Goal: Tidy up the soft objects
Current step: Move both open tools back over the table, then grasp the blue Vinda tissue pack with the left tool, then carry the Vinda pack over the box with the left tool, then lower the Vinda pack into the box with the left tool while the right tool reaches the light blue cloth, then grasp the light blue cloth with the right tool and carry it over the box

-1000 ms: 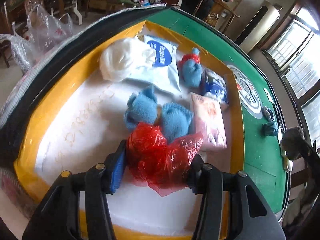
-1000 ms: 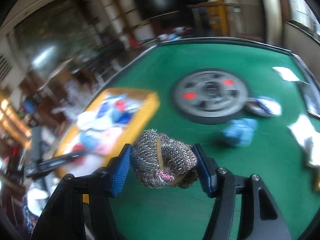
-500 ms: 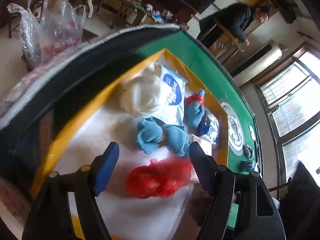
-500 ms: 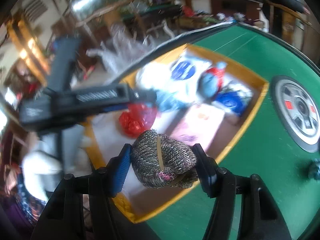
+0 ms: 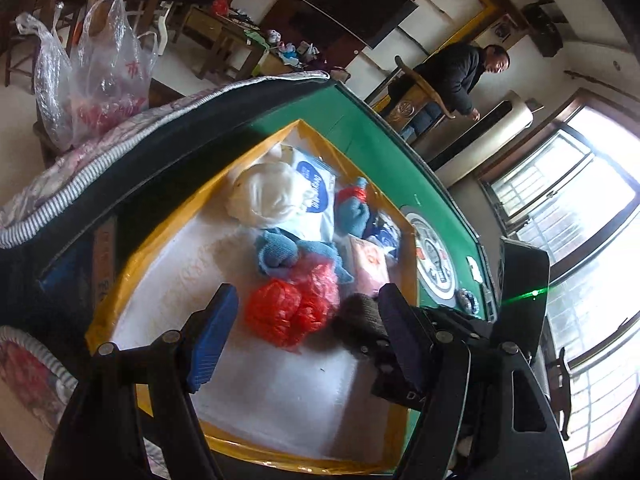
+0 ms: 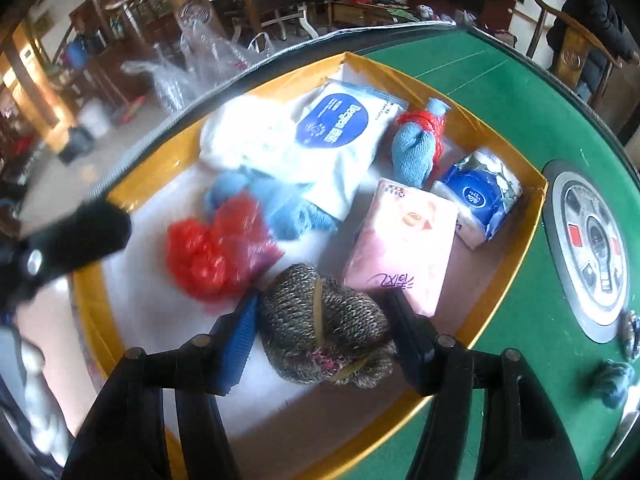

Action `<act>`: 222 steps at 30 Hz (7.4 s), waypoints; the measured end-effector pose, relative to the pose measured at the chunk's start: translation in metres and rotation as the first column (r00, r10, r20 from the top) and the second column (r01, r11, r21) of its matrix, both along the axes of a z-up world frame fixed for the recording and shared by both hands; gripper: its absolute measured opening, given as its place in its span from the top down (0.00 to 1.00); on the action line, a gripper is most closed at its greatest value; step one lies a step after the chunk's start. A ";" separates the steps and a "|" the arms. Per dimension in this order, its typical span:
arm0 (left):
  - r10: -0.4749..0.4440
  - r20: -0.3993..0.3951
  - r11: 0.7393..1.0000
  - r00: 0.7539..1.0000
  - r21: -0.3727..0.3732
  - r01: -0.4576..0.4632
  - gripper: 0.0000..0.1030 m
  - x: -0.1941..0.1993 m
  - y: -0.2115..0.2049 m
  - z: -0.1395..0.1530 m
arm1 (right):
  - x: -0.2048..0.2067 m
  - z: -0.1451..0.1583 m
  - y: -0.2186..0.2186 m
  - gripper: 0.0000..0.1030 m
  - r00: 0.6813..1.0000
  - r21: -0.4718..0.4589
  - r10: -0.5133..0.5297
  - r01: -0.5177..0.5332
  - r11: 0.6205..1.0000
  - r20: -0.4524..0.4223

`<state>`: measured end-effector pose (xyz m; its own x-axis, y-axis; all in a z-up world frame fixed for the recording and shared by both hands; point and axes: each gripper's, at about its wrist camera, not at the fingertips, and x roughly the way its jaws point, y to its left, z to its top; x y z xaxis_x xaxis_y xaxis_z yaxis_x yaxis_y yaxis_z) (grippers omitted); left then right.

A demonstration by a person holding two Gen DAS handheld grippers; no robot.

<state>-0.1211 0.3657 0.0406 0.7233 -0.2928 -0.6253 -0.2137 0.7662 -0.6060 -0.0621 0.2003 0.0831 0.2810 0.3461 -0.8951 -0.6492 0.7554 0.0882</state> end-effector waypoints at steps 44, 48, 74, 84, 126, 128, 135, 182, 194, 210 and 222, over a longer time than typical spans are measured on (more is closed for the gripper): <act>-0.379 0.426 0.851 0.821 0.510 0.128 0.17 -0.085 -0.160 0.299 | -0.148 0.452 -0.386 0.03 0.499 0.393 -0.615 0.483 0.782 0.611; -0.401 0.376 0.865 0.835 0.456 0.210 0.17 -0.062 -0.163 0.263 | -0.121 0.433 -0.373 0.03 0.571 0.324 -0.584 0.497 0.805 0.577; -0.523 -0.114 0.794 0.845 0.295 0.532 0.17 0.113 -0.316 0.060 | 0.046 0.043 -0.511 0.03 0.437 0.505 -0.898 0.764 0.402 0.052; -0.545 -0.199 0.716 0.814 0.396 0.576 0.17 0.210 -0.427 0.029 | 0.007 0.051 -0.590 0.03 0.311 0.604 -0.946 0.772 0.197 -0.089; -0.510 0.010 0.814 0.860 0.329 0.479 0.45 0.110 -0.325 0.086 | 0.034 0.033 -0.534 0.03 0.465 0.537 -0.883 0.762 0.361 -0.068; -0.476 0.014 0.836 0.879 0.319 0.447 0.45 0.100 -0.303 0.085 | 0.033 0.037 -0.528 0.03 0.471 0.532 -0.882 0.754 0.385 -0.029; -0.353 0.034 0.895 0.935 0.303 0.327 0.45 0.056 -0.221 0.081 | 0.032 0.040 -0.481 0.03 0.547 0.470 -0.826 0.699 0.539 0.134; -0.129 -0.236 0.929 0.963 0.311 0.201 0.40 -0.023 -0.044 0.007 | 0.076 0.013 -0.275 0.64 0.854 0.148 -0.519 0.508 0.848 0.038; -0.155 -0.161 0.939 0.975 0.284 0.196 0.36 0.021 -0.072 0.002 | 0.086 0.002 -0.275 0.33 0.802 0.171 -0.596 0.592 0.788 -0.030; -0.235 -0.234 0.922 0.944 0.254 0.292 0.34 -0.018 -0.052 0.005 | 0.078 0.005 -0.271 0.79 0.851 0.171 -0.523 0.522 0.836 -0.041; -0.194 -0.131 0.955 0.972 0.202 0.218 0.34 -0.026 -0.040 0.022 | 0.096 -0.008 -0.256 0.63 0.839 0.140 -0.543 0.542 0.829 -0.033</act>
